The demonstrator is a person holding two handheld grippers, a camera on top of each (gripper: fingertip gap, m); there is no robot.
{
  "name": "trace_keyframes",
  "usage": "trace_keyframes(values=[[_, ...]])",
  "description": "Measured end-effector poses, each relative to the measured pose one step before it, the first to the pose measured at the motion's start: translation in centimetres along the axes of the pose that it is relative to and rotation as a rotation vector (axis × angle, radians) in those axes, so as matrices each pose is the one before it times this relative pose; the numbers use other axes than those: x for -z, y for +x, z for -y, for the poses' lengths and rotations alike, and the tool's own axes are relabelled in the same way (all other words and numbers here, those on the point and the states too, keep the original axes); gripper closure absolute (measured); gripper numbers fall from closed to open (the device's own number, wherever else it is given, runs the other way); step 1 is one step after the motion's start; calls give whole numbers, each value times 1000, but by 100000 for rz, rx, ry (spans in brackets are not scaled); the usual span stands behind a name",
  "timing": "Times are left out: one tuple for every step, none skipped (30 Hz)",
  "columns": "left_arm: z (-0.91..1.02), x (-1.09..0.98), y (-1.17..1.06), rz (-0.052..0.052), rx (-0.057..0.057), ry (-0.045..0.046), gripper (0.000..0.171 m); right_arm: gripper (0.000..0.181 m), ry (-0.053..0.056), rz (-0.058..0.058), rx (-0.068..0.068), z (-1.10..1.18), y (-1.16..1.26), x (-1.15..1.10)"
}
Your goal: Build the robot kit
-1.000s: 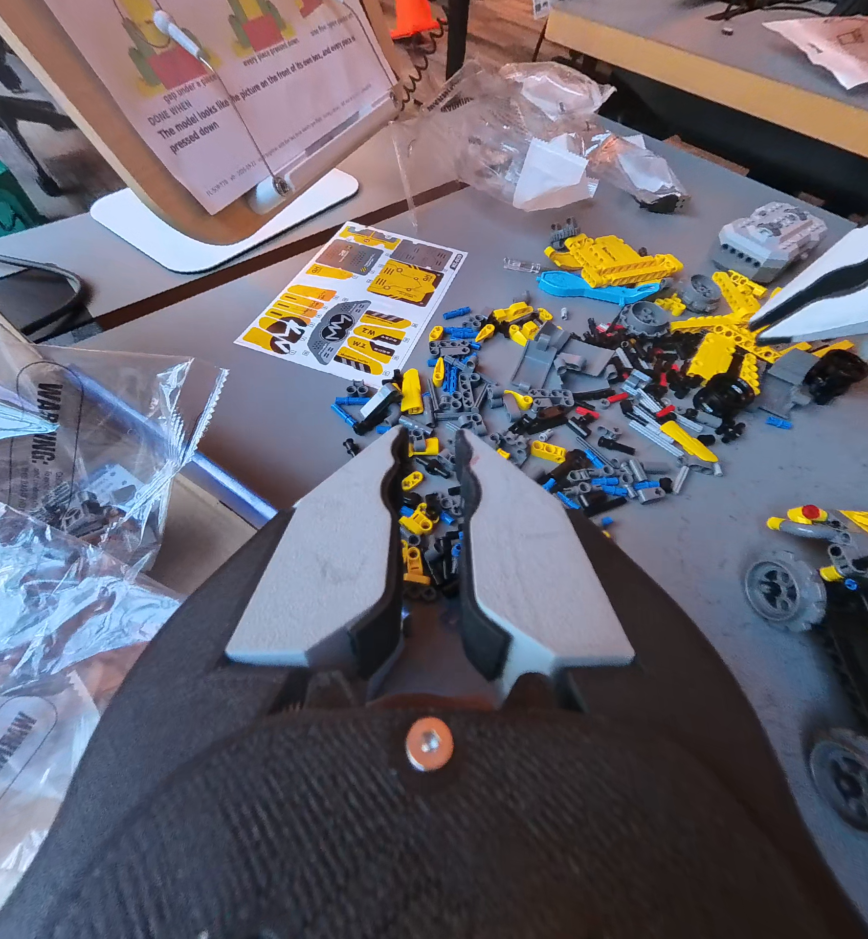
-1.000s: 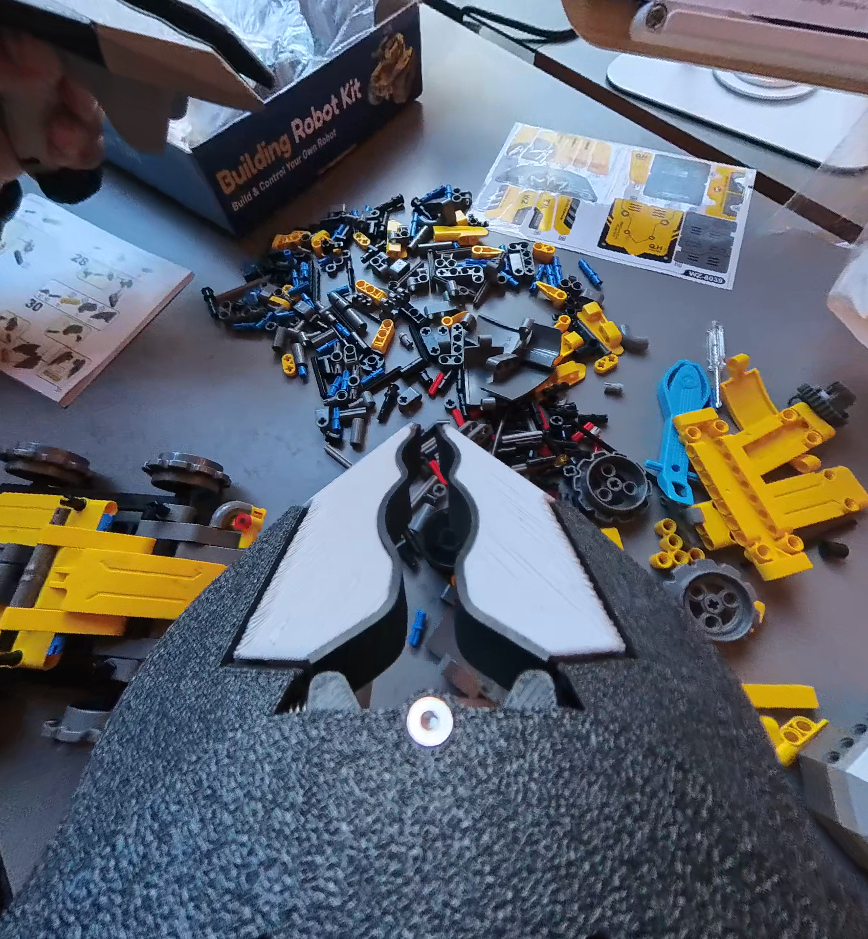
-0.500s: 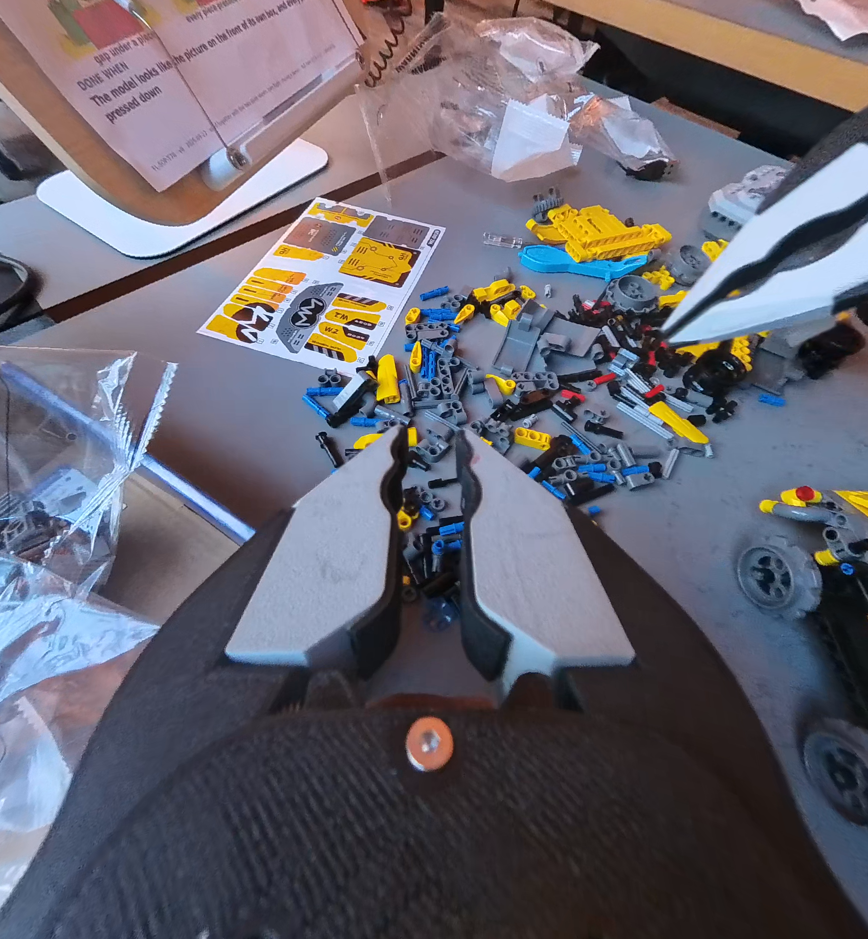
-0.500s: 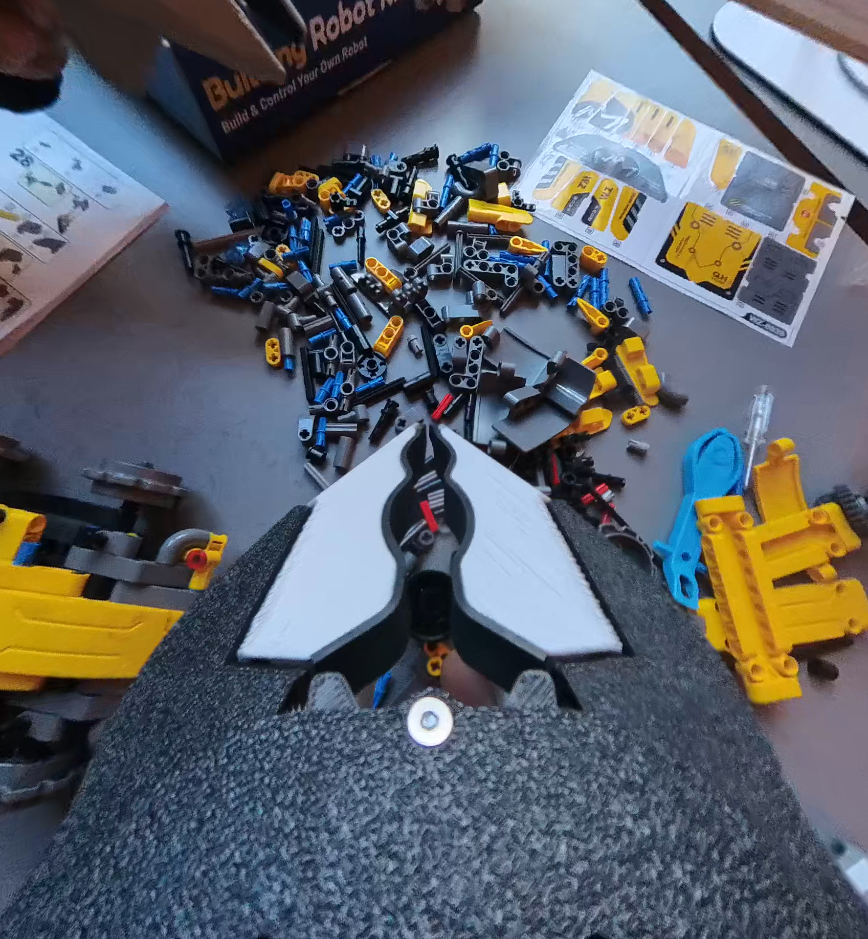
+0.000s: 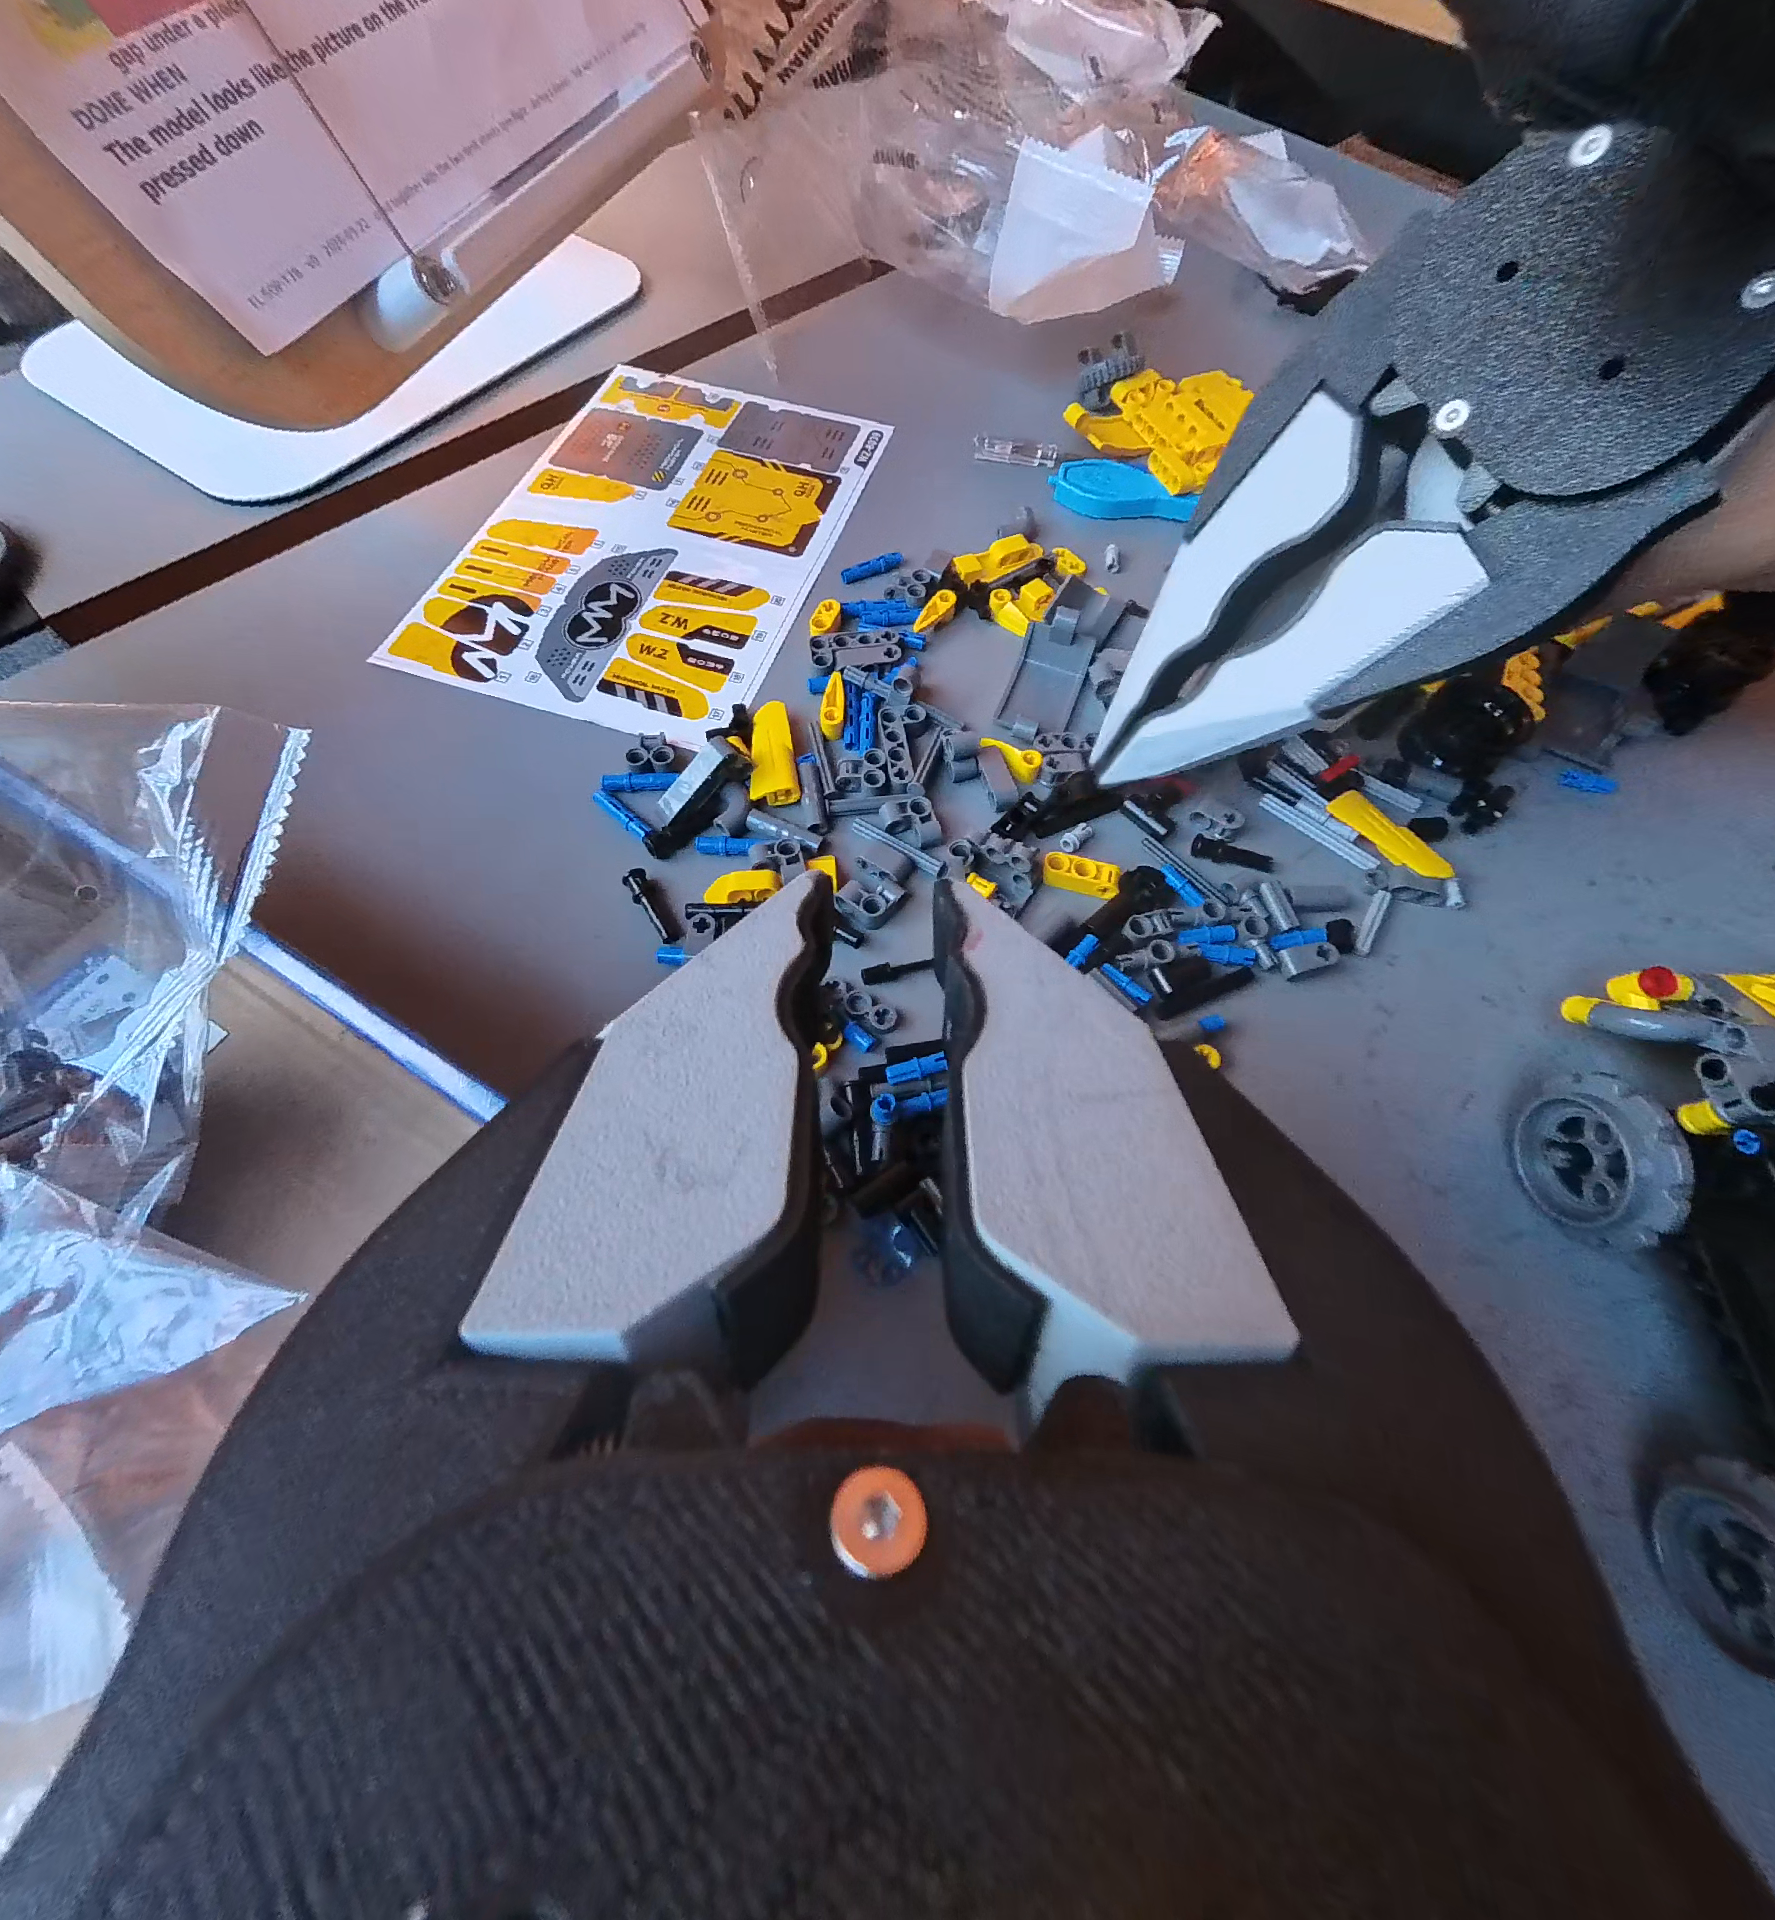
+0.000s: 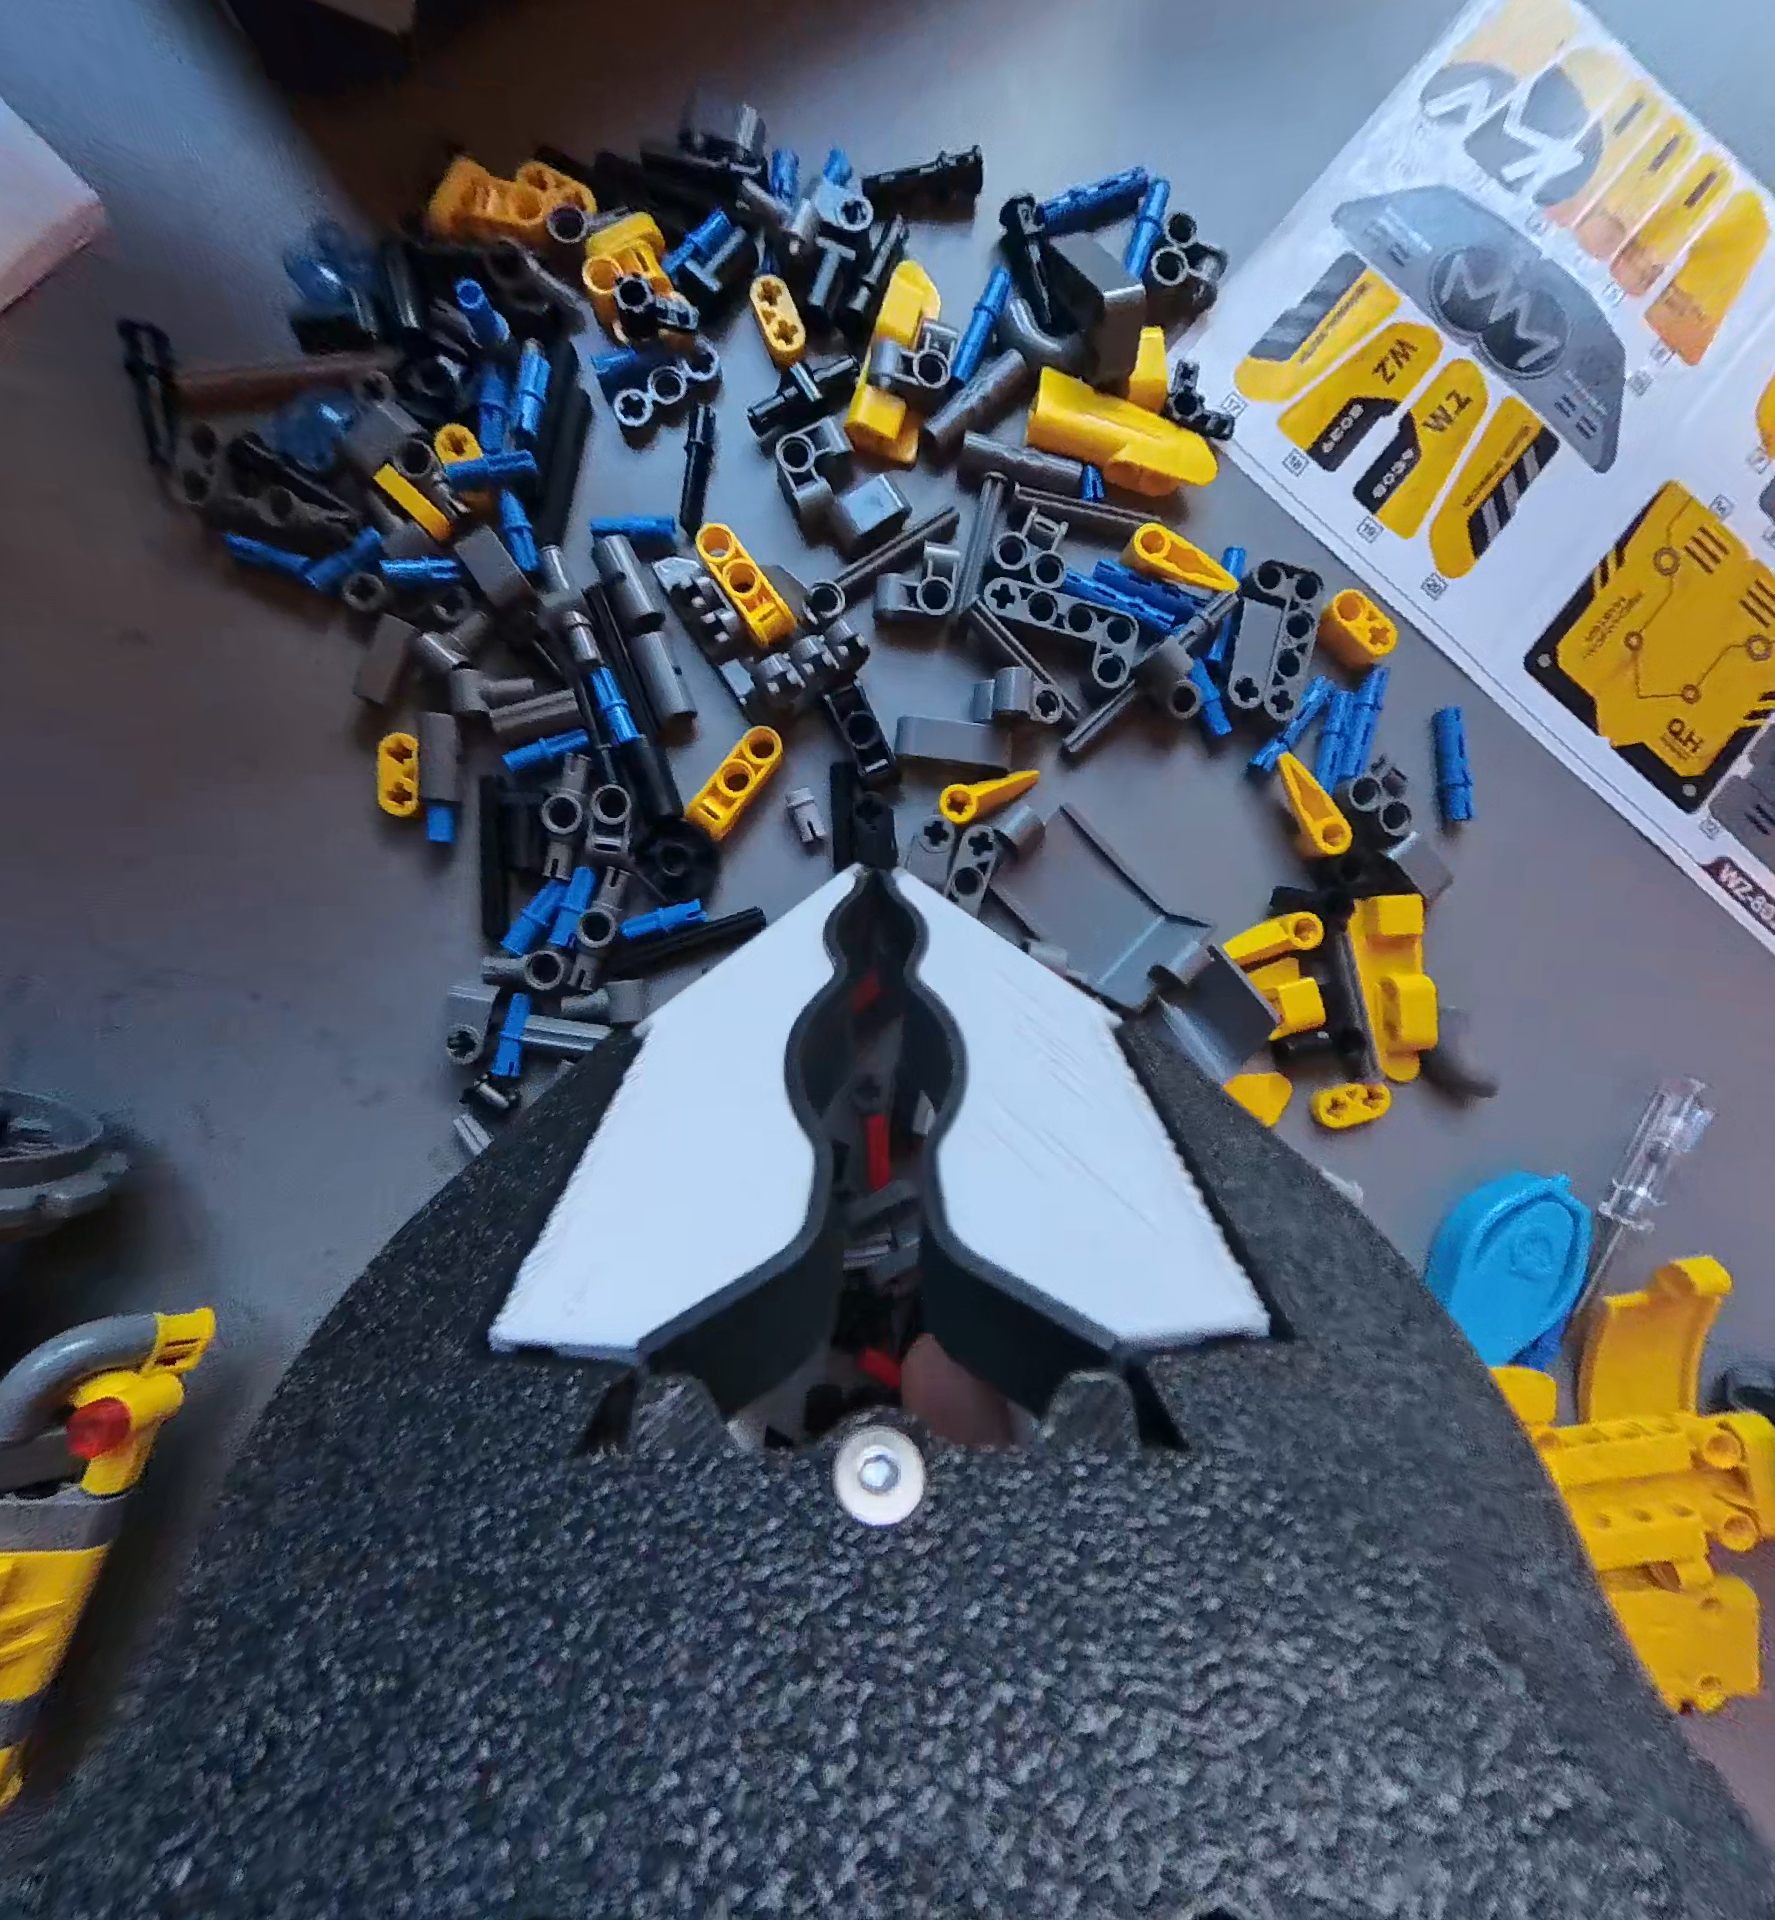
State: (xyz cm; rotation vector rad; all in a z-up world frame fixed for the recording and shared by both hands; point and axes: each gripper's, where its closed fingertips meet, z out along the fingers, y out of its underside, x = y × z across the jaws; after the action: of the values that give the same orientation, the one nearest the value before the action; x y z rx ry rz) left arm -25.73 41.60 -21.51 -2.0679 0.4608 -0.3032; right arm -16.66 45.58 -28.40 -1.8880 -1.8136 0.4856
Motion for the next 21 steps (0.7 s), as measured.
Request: trace_keyframes(values=[[42,27,9,74,-186,124,156,181,-409,736,39,29,-38,-47],[37,20,26,2,-82,154,156,181,-464,464,262,21,-23,-39],[33,25,46,-171,-19,139,156,181,-515,675,593,14,-99,-29],[15,16,37,-105,-71,23,156,181,-555,391,827,14,-111,-13],[9,4,0,104,-115,10,156,181,-559,-370,877,-2,-19,0],[15,22,10,-22,-39,53,156,181,-252,-825,960,40,41,-6],[30,14,33,-122,95,159,156,180,177,-154,1053,93,-55,-29],[27,21,42,-174,52,169,156,177,384,278,696,121,-90,-48],[16,7,42,-117,-89,-19,156,175,230,385,328,76,-54,-77],[-2,-3,49,-58,-177,-19,156,175,169,781,451,52,-81,-78],[14,-11,53,-94,-202,93,156,174,51,452,664,25,-31,-86],[-20,-38,44,-50,-39,-63,156,174,-201,-175,635,-7,56,-46],[-46,-45,73,-291,34,-251,156,174,-602,-274,347,-57,90,-25],[-65,-63,90,-290,-92,-313,156,175,-572,113,114,-33,53,4],[-54,-63,80,-97,-303,-311,156,175,-450,441,-14,-6,10,12],[-29,-52,102,-122,-432,-221,156,175,-388,453,122,-15,-4,-2],[-24,-29,92,-114,-432,-155,156,175,-365,283,213,4,-2,1],[-20,-38,61,11,-362,-179,156,176,-352,60,88,16,1,-3],[-21,-11,16,47,-186,-154,156,176,-237,-185,0,18,28,-14],[10,19,14,-82,-33,-18,156,176,-88,-425,275,36,22,6],[38,43,-9,-8,29,177,156,180,-46,-621,633,22,4,24]])
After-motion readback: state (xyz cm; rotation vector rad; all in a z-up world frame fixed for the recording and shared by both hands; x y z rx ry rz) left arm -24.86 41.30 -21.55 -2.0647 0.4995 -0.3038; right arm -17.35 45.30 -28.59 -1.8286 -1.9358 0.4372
